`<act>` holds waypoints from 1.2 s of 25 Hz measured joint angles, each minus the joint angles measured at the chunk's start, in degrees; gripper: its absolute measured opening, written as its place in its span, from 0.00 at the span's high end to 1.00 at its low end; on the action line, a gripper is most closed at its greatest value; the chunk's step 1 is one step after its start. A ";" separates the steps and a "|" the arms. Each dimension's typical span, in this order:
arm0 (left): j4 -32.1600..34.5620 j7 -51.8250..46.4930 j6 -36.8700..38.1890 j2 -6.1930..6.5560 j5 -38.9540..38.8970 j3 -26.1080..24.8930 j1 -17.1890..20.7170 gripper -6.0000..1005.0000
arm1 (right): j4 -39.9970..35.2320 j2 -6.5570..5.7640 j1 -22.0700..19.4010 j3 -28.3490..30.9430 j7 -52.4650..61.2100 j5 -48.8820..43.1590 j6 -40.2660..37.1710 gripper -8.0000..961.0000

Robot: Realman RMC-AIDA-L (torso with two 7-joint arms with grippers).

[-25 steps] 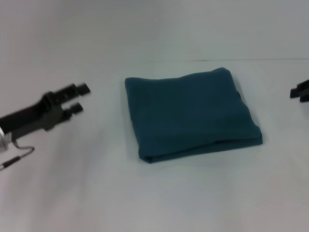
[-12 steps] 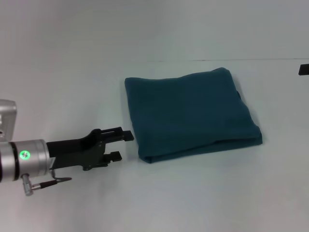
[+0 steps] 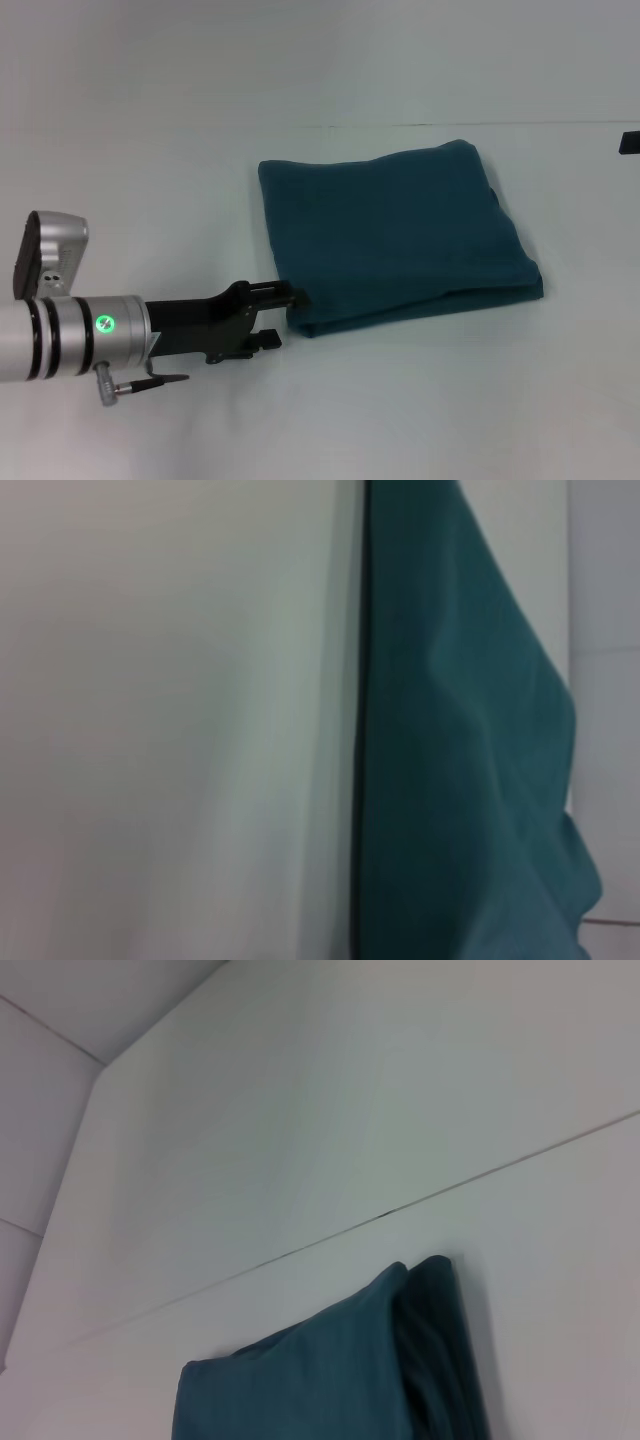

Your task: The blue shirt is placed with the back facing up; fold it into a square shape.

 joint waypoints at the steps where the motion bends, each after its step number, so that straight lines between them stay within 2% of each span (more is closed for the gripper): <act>1: -0.49 0.07 -0.64 -0.04 -0.01 0.26 -0.43 0.21 | 0.02 0.00 -0.02 0.04 0.00 0.00 0.02 0.23; 5: -1.75 0.26 -2.99 -0.30 -0.01 0.37 -1.59 0.21 | 0.05 0.03 -0.05 0.14 -0.02 0.03 0.07 0.23; 13: -2.43 1.11 -5.42 -0.85 -0.10 0.51 -2.60 0.31 | 0.05 0.17 -0.10 0.41 -0.05 0.46 -0.03 0.23; 23: -2.44 1.28 -5.39 -1.05 -0.18 0.53 -2.18 0.76 | 0.04 0.28 -0.27 0.95 -0.04 0.48 -0.16 0.23; 30: -2.41 1.82 -5.15 -1.33 -0.07 0.53 -2.29 0.89 | 0.04 0.37 -0.33 0.94 0.02 0.48 -0.22 0.23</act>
